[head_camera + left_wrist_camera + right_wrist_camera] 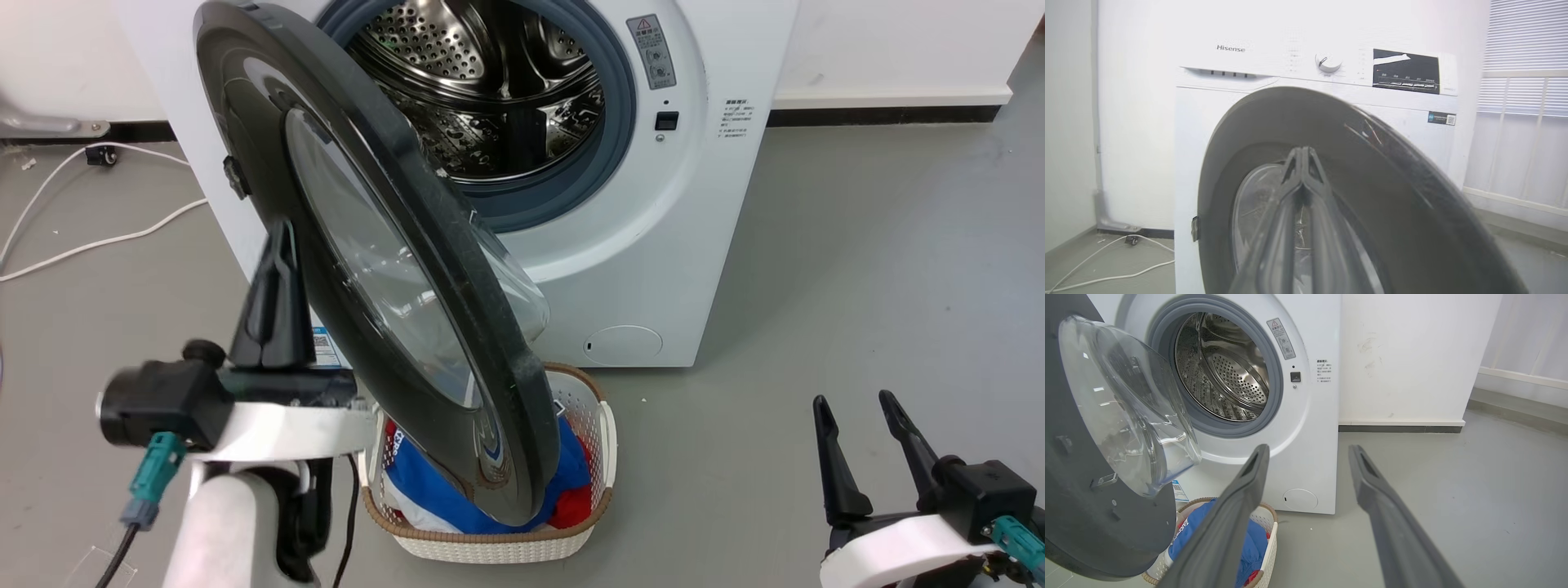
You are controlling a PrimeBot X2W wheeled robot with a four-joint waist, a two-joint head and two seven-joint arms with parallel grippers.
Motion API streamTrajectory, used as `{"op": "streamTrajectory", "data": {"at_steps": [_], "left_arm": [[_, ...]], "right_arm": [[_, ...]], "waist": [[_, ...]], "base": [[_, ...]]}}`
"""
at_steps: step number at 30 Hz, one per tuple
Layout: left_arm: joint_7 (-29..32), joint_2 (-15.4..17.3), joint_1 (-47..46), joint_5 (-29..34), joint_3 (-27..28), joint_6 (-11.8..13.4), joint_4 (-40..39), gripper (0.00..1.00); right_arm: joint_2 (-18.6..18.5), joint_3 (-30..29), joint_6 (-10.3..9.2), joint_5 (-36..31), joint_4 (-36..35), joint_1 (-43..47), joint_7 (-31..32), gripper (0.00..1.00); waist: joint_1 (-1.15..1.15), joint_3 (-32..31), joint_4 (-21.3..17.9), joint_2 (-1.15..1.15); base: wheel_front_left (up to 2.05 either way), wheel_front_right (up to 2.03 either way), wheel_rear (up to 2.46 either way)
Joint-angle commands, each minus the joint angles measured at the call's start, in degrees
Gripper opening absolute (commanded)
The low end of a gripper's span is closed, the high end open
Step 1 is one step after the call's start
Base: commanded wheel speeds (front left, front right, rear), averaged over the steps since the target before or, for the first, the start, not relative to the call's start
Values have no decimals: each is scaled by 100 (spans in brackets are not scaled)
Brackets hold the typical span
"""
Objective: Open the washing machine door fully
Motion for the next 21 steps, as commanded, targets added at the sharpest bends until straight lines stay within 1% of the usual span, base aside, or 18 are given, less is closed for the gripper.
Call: {"op": "streamTrajectory", "data": {"at_steps": [1, 3, 6, 9, 12, 16, 21], "left_arm": [[21, 22, -104, 81, -42, 52, -304, 0], [65, 21, -212, 127, -112, 67, -782, 0], [206, 9, -340, 167, -372, 0, -1395, 0], [380, -4, -490, 144, -766, -83, -1923, 0], [602, -14, -538, 69, -1311, -211, -2245, 0], [981, -23, -369, -195, -2087, -304, -2361, 0], [1659, -18, 5, -648, -3127, -415, -2066, 0]], "right_arm": [[24, -14, -1, -2, -13, -53, -1, 100], [24, -22, -1, 15, -17, -43, 2, 100], [24, -41, -1, 7, -30, -22, -15, 100], [26, -77, -1, -2, -43, -2, -24, 100], [28, -93, -1, -15, -52, 12, -13, 100], [28, -110, -1, -37, -59, 17, 4, 100], [29, -137, -1, -40, -75, 63, 28, 100]], "waist": [[0, -6, 3, 0], [0, -12, 6, 0], [0, -17, 14, 0], [0, -17, 24, 0], [0, -16, 33, 0], [0, -17, 28, 0], [0, -10, 42, 0]], "base": [[0, 0, 0], [0, 0, 0], [0, 0, 0], [0, 0, 0], [0, 0, 0], [0, 0, 0], [0, 0, 0]]}}
